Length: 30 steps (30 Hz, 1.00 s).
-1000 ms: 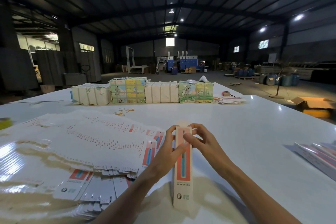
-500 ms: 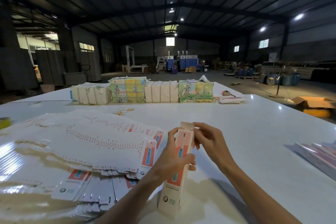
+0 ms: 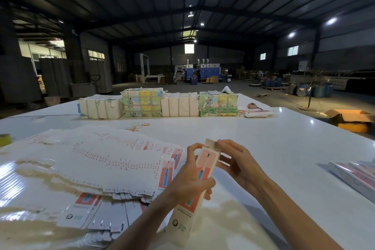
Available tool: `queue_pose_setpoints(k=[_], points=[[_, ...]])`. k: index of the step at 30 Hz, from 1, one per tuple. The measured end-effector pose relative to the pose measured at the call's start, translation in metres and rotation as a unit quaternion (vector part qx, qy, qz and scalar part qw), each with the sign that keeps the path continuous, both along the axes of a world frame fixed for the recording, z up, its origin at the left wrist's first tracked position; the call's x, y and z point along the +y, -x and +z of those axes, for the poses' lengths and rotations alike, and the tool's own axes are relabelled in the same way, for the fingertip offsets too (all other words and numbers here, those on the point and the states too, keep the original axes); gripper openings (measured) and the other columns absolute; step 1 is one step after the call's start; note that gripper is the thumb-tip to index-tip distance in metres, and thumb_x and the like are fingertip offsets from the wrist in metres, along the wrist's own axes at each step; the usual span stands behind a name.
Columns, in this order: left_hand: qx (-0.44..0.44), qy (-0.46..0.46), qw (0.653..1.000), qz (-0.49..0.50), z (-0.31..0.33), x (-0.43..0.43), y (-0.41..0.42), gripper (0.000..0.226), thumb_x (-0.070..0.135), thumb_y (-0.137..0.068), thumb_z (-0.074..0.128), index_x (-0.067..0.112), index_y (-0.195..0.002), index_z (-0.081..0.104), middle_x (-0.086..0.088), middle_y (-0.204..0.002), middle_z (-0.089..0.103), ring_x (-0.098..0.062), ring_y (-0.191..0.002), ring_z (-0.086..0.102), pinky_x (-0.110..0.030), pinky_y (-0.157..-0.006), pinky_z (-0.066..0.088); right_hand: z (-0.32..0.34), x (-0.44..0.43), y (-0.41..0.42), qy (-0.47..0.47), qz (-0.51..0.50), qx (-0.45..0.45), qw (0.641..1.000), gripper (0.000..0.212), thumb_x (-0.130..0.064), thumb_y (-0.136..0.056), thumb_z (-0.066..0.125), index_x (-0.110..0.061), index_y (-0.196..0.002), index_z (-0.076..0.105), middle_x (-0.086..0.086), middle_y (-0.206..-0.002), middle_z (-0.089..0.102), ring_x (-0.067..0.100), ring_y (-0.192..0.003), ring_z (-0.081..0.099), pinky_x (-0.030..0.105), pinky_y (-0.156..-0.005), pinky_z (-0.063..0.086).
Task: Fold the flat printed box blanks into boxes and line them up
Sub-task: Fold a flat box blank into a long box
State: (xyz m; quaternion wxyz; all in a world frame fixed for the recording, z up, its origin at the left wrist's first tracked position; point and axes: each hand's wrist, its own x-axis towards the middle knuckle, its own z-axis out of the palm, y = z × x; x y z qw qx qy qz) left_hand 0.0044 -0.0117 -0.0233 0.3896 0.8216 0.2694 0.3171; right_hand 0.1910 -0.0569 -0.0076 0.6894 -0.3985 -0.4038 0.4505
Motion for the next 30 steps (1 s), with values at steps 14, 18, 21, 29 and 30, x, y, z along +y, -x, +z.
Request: queue_pose_setpoints(k=[14,18,21,29,30], points=[[0.039,0.008,0.999,0.010,0.002,-0.002,0.003,0.085,0.022,-0.088,0.081,0.040,-0.146,0.021,-0.003,-0.126,0.058,-0.027,-0.081,0.077,-0.042,-0.075,0.067,-0.003,0.001,0.005,0.038,-0.027,-0.067,0.997,0.031,-0.031,-0.080,0.087,-0.007,-0.100,0.084,0.017,-0.104,0.079,0.027,-0.095,0.078,0.028,-0.077,0.061],[0.034,0.004,0.999,0.001,0.006,-0.009,0.003,0.090,0.028,-0.079,0.081,0.042,-0.145,0.021,-0.001,-0.123,0.059,-0.026,-0.076,0.076,-0.037,-0.069,0.067,-0.006,-0.001,0.000,0.025,-0.070,-0.051,0.996,0.010,-0.011,-0.094,0.076,-0.008,-0.095,0.085,0.019,-0.100,0.079,0.027,-0.089,0.078,0.026,-0.073,0.061],[0.026,0.001,1.000,-0.005,0.006,-0.011,0.002,0.093,0.029,-0.075,0.079,0.043,-0.146,0.020,0.001,-0.118,0.058,-0.025,-0.073,0.075,-0.034,-0.065,0.066,-0.007,-0.001,-0.004,0.016,-0.070,-0.052,0.996,0.012,-0.007,-0.095,0.072,-0.008,-0.095,0.085,0.021,-0.101,0.079,0.024,-0.089,0.078,0.026,-0.075,0.061],[0.039,-0.001,0.999,-0.007,0.003,-0.003,0.001,0.089,0.018,-0.088,0.082,0.050,-0.142,0.018,0.014,-0.113,0.053,-0.008,-0.074,0.076,-0.021,-0.057,0.059,-0.007,0.004,-0.009,0.032,-0.044,0.004,0.999,0.011,-0.009,-0.094,0.076,-0.002,-0.095,0.084,0.017,-0.109,0.079,0.020,-0.090,0.079,0.028,-0.075,0.061],[0.042,0.000,0.999,-0.008,0.003,-0.002,0.001,0.088,0.020,-0.089,0.082,0.051,-0.140,0.018,0.014,-0.113,0.052,-0.005,-0.074,0.076,-0.019,-0.055,0.058,-0.007,0.004,-0.009,0.033,-0.042,0.005,0.999,0.011,-0.010,-0.094,0.076,-0.002,-0.096,0.084,0.016,-0.109,0.079,0.021,-0.092,0.078,0.029,-0.075,0.061]])
